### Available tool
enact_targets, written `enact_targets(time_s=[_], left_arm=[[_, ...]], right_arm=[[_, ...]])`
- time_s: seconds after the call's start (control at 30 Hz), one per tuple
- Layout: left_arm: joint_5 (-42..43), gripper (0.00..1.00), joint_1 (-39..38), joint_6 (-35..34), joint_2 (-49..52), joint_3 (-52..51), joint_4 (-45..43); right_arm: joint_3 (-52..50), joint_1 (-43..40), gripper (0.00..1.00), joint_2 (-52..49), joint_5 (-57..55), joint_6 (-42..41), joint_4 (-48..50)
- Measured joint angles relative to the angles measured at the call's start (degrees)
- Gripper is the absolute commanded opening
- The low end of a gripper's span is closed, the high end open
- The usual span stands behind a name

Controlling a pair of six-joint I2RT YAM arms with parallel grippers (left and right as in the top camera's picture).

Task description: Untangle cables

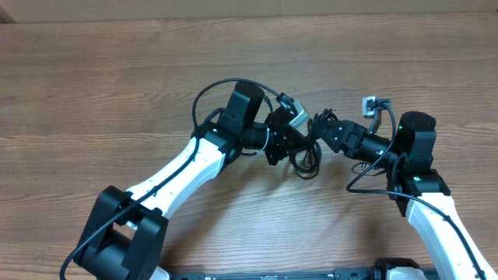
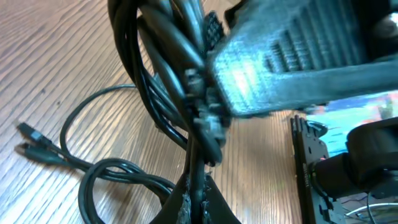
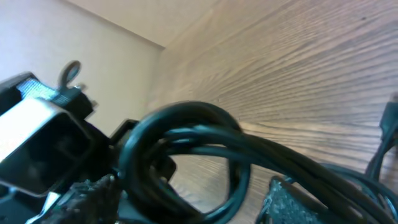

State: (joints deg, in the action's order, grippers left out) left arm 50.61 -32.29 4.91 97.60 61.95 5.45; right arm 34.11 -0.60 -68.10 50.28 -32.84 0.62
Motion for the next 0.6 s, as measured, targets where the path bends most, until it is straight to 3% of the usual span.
enact_targets(time_s=[0.4,0.6], left_arm=[[0.85,0.04,0.0,0.0,0.0,0.0,-0.35],[1.09,0.04,0.0,0.0,0.0,0.0,-0.39]], right_arm=[[0.0,0.0,0.67,0.0,-0.17,-0.09,-0.07],[0.0,0.02,0.83,0.0,-0.37,-0.2,-0.24]])
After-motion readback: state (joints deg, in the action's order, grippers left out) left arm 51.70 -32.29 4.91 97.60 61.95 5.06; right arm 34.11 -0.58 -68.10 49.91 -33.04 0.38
